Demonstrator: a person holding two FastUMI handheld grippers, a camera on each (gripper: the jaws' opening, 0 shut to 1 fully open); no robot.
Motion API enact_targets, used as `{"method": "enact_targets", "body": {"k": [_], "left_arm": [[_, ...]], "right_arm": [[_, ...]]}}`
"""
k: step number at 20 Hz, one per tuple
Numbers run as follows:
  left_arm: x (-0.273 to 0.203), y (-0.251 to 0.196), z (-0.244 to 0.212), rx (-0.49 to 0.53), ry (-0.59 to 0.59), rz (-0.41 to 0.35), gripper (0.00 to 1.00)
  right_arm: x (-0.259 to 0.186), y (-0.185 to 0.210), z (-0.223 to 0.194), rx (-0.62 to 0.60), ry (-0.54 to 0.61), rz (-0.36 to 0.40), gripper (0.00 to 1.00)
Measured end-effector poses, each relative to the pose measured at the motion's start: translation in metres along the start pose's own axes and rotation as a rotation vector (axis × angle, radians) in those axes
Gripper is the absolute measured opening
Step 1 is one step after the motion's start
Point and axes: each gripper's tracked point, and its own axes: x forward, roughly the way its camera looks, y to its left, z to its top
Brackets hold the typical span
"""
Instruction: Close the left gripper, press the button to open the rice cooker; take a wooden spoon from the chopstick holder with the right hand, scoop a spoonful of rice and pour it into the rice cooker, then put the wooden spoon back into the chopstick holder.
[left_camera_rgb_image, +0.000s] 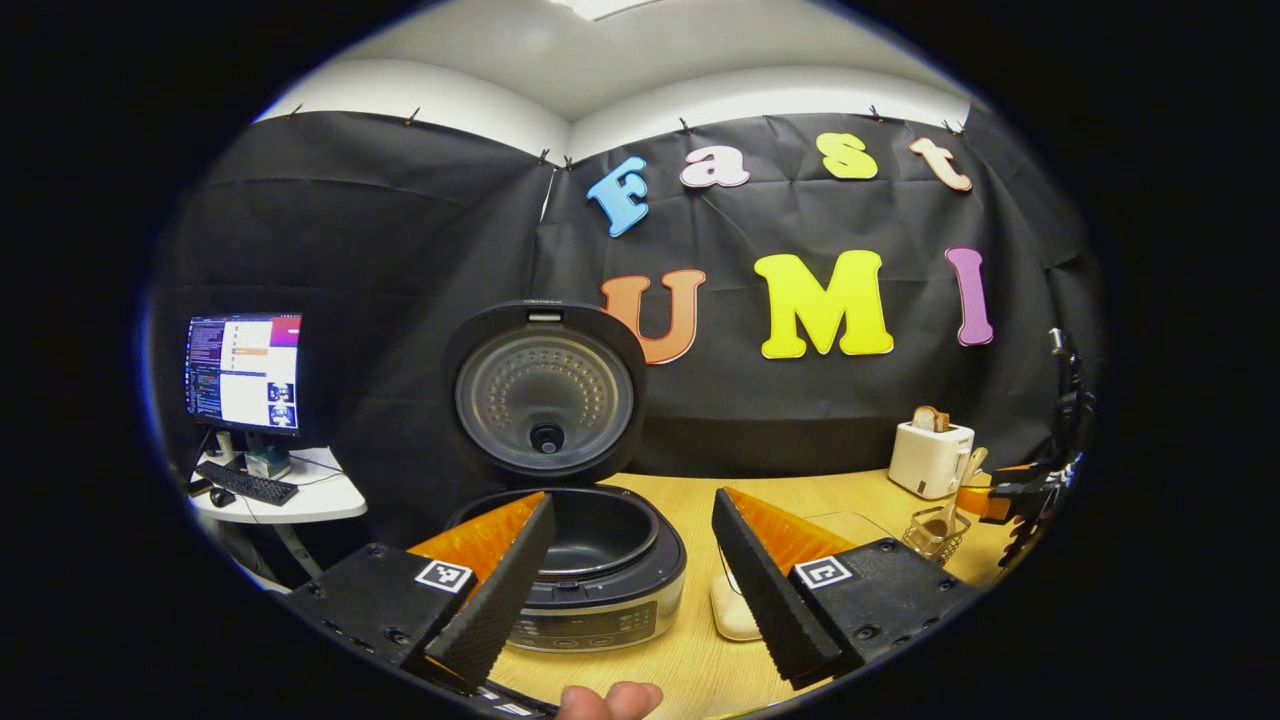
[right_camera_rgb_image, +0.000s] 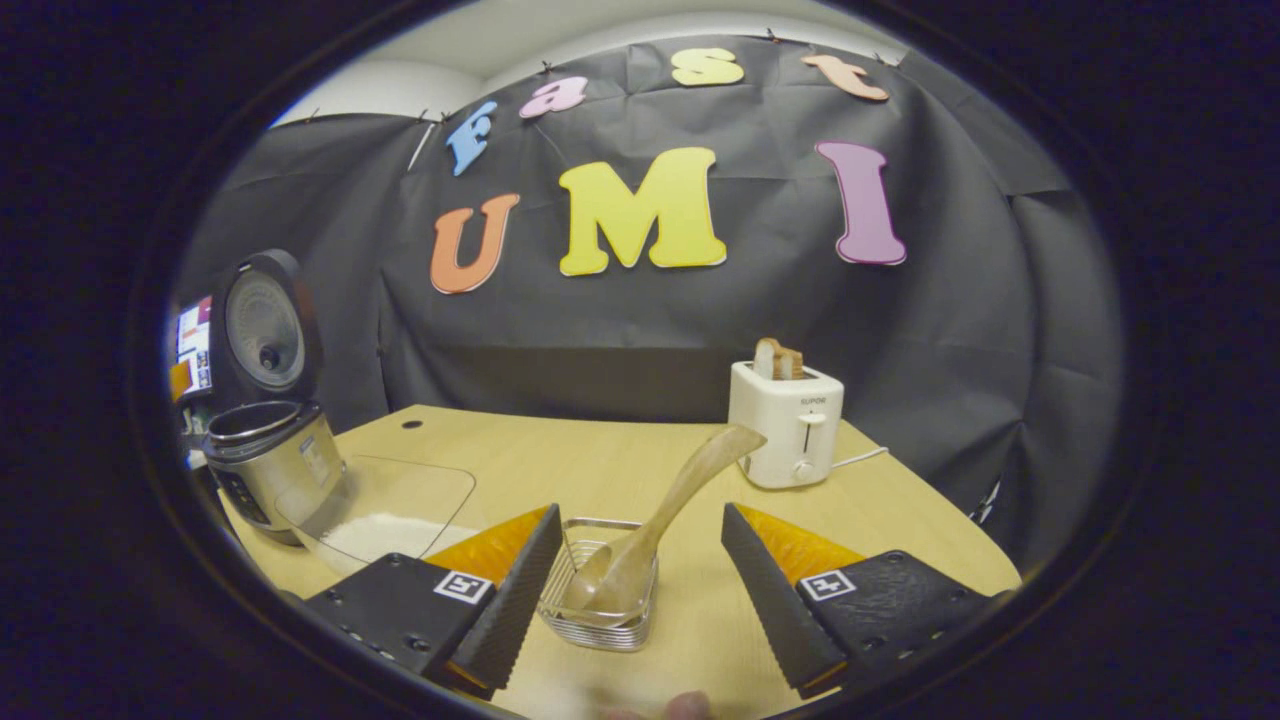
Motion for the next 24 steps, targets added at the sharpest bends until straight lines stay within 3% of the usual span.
{"method": "enact_targets", "body": {"k": [2, 3, 6, 7, 9, 10, 11, 12, 13, 16, 17, 20, 24], "left_arm": [[-0.002, 0.003, 0.001, 0.015, -0.006, 0.003, 0.95], [-0.003, 0.002, 0.003, 0.02, -0.01, 0.002, 1.0], [-0.006, 0.007, 0.007, 0.035, -0.019, 0.005, 1.0], [-0.006, 0.011, 0.009, 0.036, -0.025, 0.012, 1.0], [-0.007, 0.015, 0.008, 0.024, -0.026, 0.02, 1.0], [-0.007, 0.013, 0.008, 0.018, -0.021, 0.016, 1.0], [-0.006, 0.012, 0.007, 0.015, -0.019, 0.014, 1.0], [-0.006, 0.014, 0.006, 0.014, -0.016, 0.014, 1.0], [-0.005, 0.014, 0.004, 0.015, -0.009, 0.015, 1.0], [-0.003, 0.016, -0.003, 0.021, 0.018, 0.02, 1.0], [-0.002, 0.015, -0.005, 0.022, 0.025, 0.02, 1.0], [0.0, 0.013, -0.012, -0.007, 0.049, -0.001, 1.0], [0.0, 0.022, -0.014, -0.01, 0.058, 0.01, 1.0]], "right_arm": [[0.016, -0.007, -0.003, 0.012, 0.012, -0.012, 0.94], [0.024, -0.009, -0.006, 0.037, 0.025, -0.012, 0.96], [0.044, -0.011, -0.008, 0.122, 0.051, 0.007, 0.92], [0.049, -0.008, -0.008, 0.155, 0.062, 0.03, 0.96], [0.062, -0.005, -0.015, 0.213, 0.11, 0.049, 0.87], [0.062, -0.007, -0.015, 0.223, 0.114, 0.046, 0.75], [0.067, -0.01, -0.014, 0.215, 0.109, 0.039, 0.82], [0.067, -0.011, -0.014, 0.213, 0.107, 0.035, 0.61], [0.068, -0.01, -0.012, 0.216, 0.106, 0.039, 0.61], [0.07, -0.007, -0.011, 0.223, 0.112, 0.046, 0.21], [0.068, -0.004, -0.006, 0.244, 0.104, 0.078, 0.21], [0.063, 0.01, -0.003, 0.22, 0.093, 0.106, 0.03], [0.052, 0.012, 0.008, 0.211, 0.045, 0.101, 0.0]]}}
